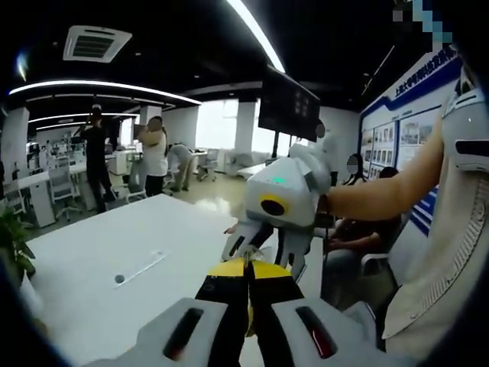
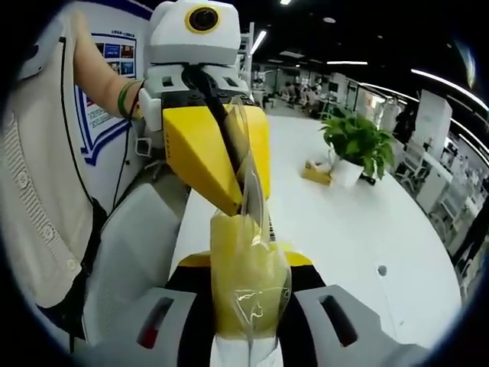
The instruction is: Compare the silicone blocks by pressing each to a similar depth, holding the contact briefly, and releasing to observe deformation and rebound differences across the visible hardness samples.
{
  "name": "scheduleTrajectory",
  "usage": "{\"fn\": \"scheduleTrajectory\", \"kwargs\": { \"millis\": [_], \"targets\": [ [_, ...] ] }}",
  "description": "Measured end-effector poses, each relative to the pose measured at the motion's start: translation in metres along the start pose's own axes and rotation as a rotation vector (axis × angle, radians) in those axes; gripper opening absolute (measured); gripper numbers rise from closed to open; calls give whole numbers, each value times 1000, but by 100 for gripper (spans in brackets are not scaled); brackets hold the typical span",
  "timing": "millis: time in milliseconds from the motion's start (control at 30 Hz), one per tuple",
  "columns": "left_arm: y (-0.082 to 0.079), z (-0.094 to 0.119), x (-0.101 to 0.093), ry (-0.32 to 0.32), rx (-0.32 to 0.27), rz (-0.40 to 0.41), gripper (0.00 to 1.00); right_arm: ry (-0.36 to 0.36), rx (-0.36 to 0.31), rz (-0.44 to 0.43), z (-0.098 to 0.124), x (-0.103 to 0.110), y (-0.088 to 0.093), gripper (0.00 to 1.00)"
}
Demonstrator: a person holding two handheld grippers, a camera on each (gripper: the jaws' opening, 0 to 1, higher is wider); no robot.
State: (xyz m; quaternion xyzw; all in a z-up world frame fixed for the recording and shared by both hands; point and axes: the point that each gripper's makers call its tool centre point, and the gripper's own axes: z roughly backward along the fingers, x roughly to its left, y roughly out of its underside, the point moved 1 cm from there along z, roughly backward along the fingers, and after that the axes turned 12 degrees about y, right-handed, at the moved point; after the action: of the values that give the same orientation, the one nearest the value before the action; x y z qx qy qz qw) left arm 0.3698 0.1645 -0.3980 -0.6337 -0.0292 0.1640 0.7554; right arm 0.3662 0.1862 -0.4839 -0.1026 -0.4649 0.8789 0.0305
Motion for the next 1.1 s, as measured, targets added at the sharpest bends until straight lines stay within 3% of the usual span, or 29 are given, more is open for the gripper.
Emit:
{"fn": "scheduleTrajectory", "kwargs": {
  "millis": [633,1100],
  "targets": [
    [4,-1,-1,-3,6,-8,0,-18,13,-1,-5,0,4,27],
    [3,-2,1,-4,-36,55,0,1,2,13,-1,0,6,32]
  ]
}}
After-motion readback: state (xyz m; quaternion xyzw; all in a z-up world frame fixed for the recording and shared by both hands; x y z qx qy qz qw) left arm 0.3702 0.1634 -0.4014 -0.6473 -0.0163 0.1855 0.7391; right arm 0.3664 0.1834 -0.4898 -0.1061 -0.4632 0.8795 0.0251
